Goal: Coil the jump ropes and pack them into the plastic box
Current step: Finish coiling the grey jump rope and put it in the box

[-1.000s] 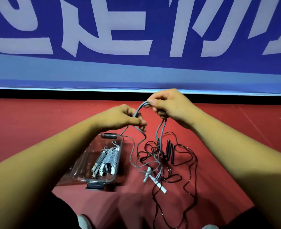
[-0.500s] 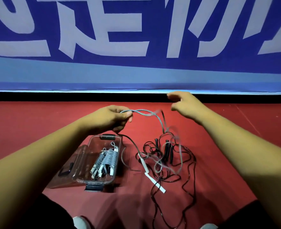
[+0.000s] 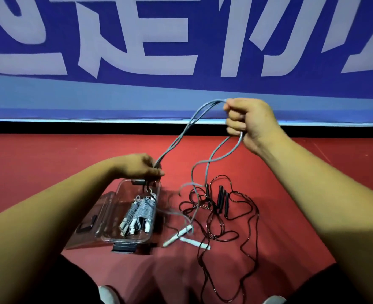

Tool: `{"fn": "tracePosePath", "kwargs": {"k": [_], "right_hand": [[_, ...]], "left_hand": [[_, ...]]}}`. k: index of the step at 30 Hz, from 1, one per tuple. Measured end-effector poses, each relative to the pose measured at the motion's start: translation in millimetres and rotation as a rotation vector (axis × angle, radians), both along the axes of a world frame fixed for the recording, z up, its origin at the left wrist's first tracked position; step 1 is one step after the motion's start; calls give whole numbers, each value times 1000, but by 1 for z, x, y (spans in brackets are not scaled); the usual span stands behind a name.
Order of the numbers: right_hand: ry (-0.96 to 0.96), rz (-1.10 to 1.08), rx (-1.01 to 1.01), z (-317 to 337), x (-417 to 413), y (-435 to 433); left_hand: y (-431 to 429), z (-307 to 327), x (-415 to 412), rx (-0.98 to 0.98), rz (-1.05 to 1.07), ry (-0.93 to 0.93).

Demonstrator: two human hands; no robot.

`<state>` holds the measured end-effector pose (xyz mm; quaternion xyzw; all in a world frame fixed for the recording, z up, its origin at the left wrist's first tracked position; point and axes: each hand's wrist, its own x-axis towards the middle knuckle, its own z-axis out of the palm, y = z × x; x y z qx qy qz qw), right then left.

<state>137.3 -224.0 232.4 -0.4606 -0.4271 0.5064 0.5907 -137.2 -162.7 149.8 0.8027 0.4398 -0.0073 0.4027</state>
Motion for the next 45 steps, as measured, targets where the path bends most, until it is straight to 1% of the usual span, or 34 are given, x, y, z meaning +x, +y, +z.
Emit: {"fn": "tracePosePath", "kwargs": {"k": [1, 3, 4, 5, 6, 7, 8, 10, 11, 12, 13, 15, 16, 17, 18, 19, 21, 24, 26, 27, 28, 29, 31, 32, 33, 34, 35, 36, 37, 38, 39, 41, 42, 45], "right_hand": [[-50, -57, -12, -1, 7, 1], [-183, -84, -70, -6, 14, -1], [-181, -48, -120, -9, 15, -2], [-114, 3, -175, -11, 14, -4], [-13, 59, -228, -11, 12, -5], [96, 108, -269, -9, 8, -6], [199, 149, -298, -7, 3, -7], [380, 196, -337, -4, -12, -9], [464, 208, -351, -3, -20, -10], [534, 214, -360, -3, -28, -11], [596, 211, -367, -4, -35, -12], [688, 185, -363, -4, -43, -12], [726, 158, -354, -3, -43, -11], [756, 122, -352, -3, -42, -10], [773, 73, -354, -4, -38, -7], [769, 24, -356, -5, -33, -4], [736, -67, -349, -9, -24, 1], [775, -151, -255, -11, -8, 7], [684, -208, -220, -14, 8, 10], [530, -243, -234, -16, 14, 9], [289, -289, -266, -19, 19, 10], [-35, -340, -314, -24, 24, 10], [-777, -417, -427, -35, 32, 7], [-1014, -422, -425, -35, 32, 7], [-1085, -376, -340, -33, 27, 5], [-1043, -272, -225, -28, 20, 3], [-903, -120, -134, -23, 11, -1], [-718, 68, -98, -18, -1, -7], [-591, 238, -101, -17, -13, -12], [-567, 380, -100, -19, -23, -16], [-608, 480, -91, -21, -29, -19], [-645, 576, -84, -27, -37, -23], [-614, 582, -93, -28, -37, -23], [-408, 491, -103, -21, -34, -19]], "left_hand": [[1, -5, -3, -47, 27, -39], [-2, -5, -2, -193, 151, -273], [-4, -2, 1, -250, 218, -395], [-4, 2, 6, -269, 276, -465], [-4, 4, 10, -241, 312, -477], [-2, 3, 14, -150, 325, -412], [1, 2, 16, -1, 317, -273], [6, -4, 16, 368, 336, 90], [6, -4, 17, 465, 375, 144], [5, -1, 20, 455, 392, 79], [2, 5, 24, 341, 374, -108], [-15, 15, 38, -83, 266, -541], [-23, 16, 46, -285, 200, -661], [-30, 16, 51, -440, 137, -724], [-35, 13, 55, -539, 67, -727], [-39, 11, 58, -572, -15, -679], [-41, 9, 56, -497, -149, -531], [-35, 5, 46, -283, -139, -205], [-30, -5, 35, -268, -121, -120], [-31, -5, 33, -291, -66, -157], [-32, -1, 31, -308, 1, -232], [-33, 7, 32, -313, 71, -322], [-34, 24, 38, -321, 137, -472], [-34, 30, 41, -327, 124, -504], [-36, 33, 44, -333, 100, -507], [-37, 36, 47, -334, 82, -496], [-39, 37, 49, -328, 74, -484], [-41, 40, 51, -321, 77, -483], [-41, 42, 52, -313, 84, -495], [-41, 45, 51, -304, 92, -512], [-38, 46, 50, -289, 98, -526], [-33, 46, 45, -276, 91, -543], [-30, 45, 43, -277, 82, -550], [-22, 40, 35, -190, 99, -523]]}}
